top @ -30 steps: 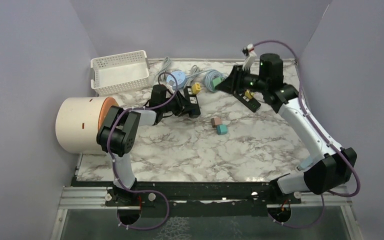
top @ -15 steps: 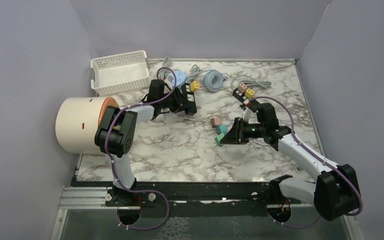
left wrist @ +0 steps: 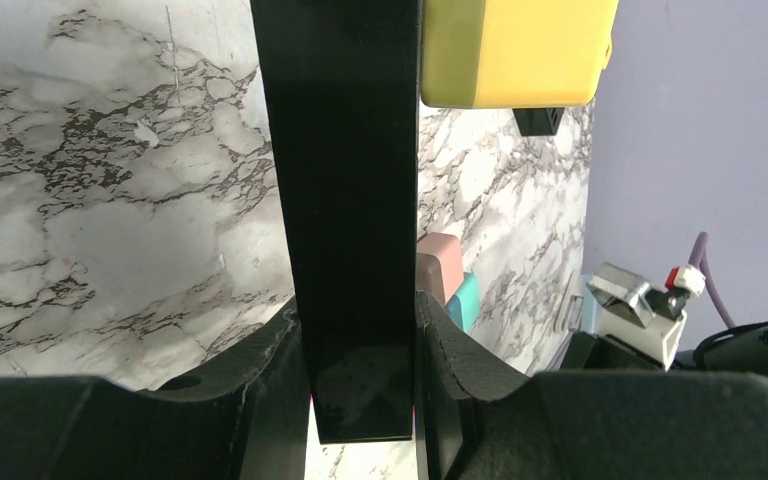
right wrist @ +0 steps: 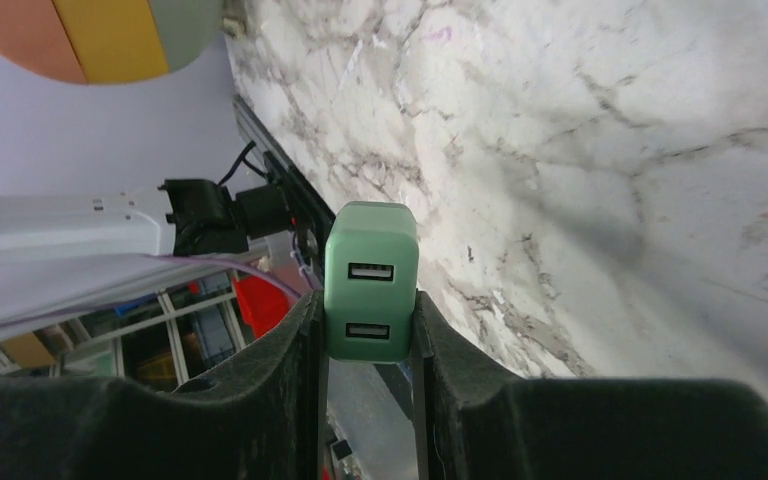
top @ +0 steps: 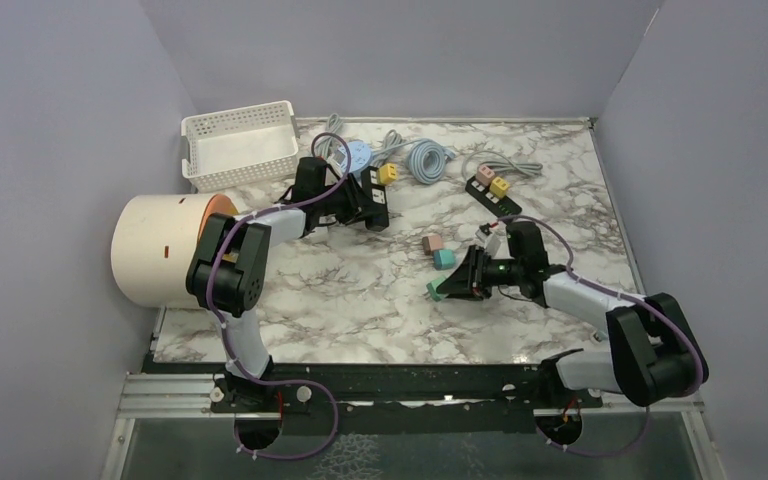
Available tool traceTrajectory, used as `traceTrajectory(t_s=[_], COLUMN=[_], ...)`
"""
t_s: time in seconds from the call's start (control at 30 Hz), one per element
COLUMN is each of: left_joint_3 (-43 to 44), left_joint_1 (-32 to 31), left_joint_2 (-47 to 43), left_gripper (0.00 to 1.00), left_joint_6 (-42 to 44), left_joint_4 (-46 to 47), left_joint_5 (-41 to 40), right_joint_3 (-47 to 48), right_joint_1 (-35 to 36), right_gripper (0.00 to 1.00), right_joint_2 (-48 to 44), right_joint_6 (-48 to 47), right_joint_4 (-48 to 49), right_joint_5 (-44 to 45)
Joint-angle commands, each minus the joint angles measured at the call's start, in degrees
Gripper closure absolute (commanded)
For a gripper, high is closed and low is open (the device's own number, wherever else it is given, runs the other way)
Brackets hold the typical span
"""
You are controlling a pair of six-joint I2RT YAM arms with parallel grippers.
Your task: Pull the plug off the socket
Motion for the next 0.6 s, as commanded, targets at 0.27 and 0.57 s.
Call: traceTrajectory(t_s=[0.27, 0.57], left_joint_3=[2.11, 2.75], left_joint_1=[1.04, 1.03], left_joint_2=[-2.77, -2.89], left_gripper=[1.0, 1.0], left_joint_6=[1.65, 2.77], left_joint_4=[1.51, -0.09], left_joint_5=[-1.02, -1.32], right_joint_3=[2.14, 6.15], right_joint_1=[-6.66, -7.24], right_gripper=[0.99, 0.99], right_joint_2=[9.56, 18.52], right_joint_6=[-0.07, -0.36], right_joint_4=[5.34, 9.19], right_joint_5=[2.88, 3.1])
